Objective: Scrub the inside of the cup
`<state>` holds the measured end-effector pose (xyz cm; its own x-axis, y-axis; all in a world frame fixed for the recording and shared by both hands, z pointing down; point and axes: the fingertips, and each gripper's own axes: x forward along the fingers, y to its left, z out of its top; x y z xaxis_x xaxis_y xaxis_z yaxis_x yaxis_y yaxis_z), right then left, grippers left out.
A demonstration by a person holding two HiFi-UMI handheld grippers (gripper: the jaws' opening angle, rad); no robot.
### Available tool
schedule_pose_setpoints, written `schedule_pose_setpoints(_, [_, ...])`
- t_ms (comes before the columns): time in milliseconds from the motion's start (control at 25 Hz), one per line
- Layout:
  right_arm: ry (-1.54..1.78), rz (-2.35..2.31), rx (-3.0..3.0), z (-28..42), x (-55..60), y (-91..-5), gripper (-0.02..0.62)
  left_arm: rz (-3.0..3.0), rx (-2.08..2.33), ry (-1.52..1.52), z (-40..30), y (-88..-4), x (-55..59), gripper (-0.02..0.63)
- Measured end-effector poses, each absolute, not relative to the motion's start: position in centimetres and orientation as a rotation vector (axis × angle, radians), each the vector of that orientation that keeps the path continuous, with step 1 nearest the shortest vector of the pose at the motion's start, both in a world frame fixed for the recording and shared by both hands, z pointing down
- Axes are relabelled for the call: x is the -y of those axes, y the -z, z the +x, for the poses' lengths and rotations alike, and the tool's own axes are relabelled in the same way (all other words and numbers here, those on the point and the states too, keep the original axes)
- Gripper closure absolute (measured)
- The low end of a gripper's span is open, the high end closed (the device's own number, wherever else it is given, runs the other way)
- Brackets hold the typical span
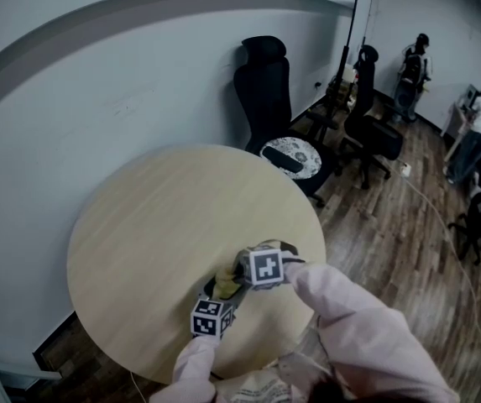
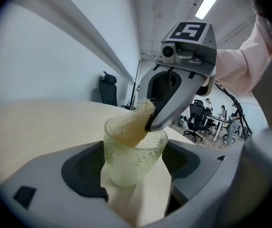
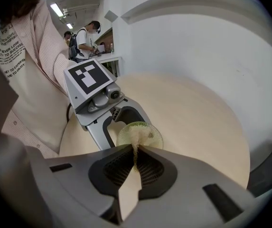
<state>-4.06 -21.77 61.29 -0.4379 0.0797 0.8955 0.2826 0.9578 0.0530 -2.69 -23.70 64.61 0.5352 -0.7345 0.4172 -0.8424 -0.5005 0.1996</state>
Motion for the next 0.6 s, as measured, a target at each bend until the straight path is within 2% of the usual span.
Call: schedule_pose_setpoints(600, [0.036,-0.300,1.847,-3.9,22.2,-62.6,0.569,2.397,1.302,-0.408,-2.5,-64.5,23.6,0.232])
